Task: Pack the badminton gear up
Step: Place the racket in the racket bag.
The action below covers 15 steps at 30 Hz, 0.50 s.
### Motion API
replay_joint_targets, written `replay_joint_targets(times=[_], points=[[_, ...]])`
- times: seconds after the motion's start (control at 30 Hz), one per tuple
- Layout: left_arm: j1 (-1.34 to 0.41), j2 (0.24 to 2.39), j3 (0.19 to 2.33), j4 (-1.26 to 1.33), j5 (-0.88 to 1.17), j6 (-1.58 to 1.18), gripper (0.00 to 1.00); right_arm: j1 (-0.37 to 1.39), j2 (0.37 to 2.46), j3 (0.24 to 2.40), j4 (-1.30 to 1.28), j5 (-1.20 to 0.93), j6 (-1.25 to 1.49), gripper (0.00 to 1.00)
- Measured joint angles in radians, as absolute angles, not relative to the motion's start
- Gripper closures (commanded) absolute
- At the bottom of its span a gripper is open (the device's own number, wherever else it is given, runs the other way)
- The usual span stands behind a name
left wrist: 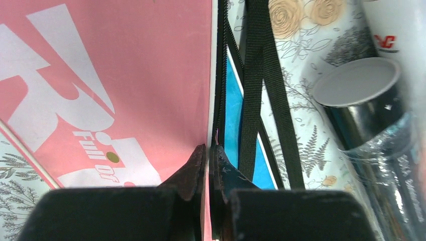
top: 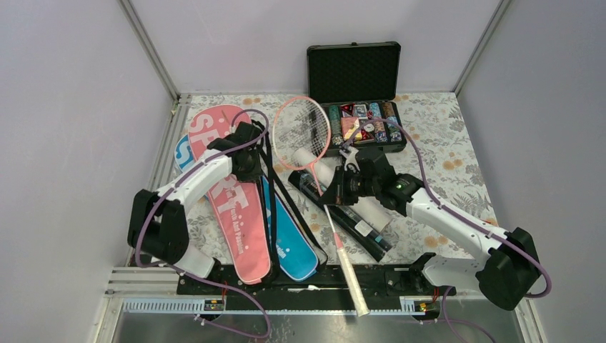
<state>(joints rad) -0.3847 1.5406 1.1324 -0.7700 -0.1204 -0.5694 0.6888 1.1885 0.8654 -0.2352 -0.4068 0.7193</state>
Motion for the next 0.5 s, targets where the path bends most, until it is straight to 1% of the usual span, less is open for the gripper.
replay_joint_targets(times=[0.17,0.37,0.5], points=[[-0.384,1.457,1.107,-0.765,-0.129,-0.573,1.0,0.746,1.217,0.859,-0.243,-0.447,0.734,1.0],[-0.384,1.446,1.089,-0.756,-0.128,-0.587,1.0,0.759,1.224,0.821,-0.254,-0.458,0.756,1.0],[-0.384,1.407,1.066,-0.745,-0.128,-0.587,1.0,0.77,1.277,0.821,-0.218,-0.5,0.78,1.0]])
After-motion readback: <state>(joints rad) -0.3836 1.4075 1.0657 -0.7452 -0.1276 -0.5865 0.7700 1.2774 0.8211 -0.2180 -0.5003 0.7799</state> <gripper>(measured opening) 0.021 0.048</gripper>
